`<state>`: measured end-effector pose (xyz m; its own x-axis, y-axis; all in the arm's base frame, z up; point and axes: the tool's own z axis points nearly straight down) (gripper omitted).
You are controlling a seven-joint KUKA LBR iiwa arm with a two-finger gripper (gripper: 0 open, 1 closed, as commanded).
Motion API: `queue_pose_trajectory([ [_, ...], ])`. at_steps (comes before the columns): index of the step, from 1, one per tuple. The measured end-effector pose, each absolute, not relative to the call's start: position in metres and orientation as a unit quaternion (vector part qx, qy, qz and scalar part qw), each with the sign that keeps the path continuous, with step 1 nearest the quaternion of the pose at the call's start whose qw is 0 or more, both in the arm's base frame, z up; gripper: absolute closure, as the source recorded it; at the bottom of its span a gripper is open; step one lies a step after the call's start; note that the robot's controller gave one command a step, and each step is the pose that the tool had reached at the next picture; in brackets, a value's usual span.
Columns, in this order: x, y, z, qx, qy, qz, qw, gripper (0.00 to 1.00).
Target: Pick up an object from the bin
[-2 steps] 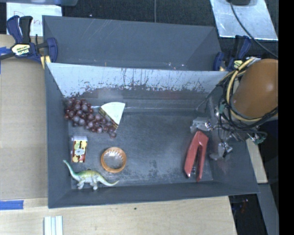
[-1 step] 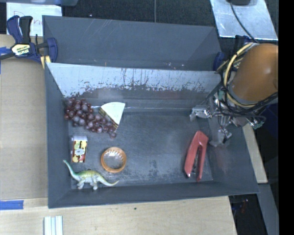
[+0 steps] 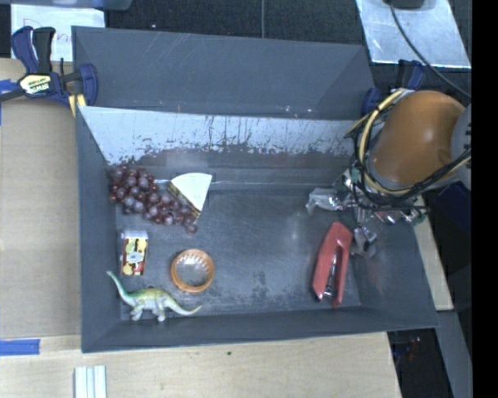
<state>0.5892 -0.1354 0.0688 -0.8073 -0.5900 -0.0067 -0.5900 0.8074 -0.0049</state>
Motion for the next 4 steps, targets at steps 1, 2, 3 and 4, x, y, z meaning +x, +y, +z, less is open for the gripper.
queue_pose_trajectory([
  [1,0.588,-0.111,0.073,-0.321,0.947,-0.006,0.011,1.00],
  [2,0.588,-0.111,0.073,-0.321,0.947,-0.006,0.011,1.00],
  [3,0.587,-0.111,0.082,-0.321,0.947,-0.006,0.011,1.00],
  [4,0.588,-0.111,0.100,-0.320,0.947,-0.006,0.012,1.00],
])
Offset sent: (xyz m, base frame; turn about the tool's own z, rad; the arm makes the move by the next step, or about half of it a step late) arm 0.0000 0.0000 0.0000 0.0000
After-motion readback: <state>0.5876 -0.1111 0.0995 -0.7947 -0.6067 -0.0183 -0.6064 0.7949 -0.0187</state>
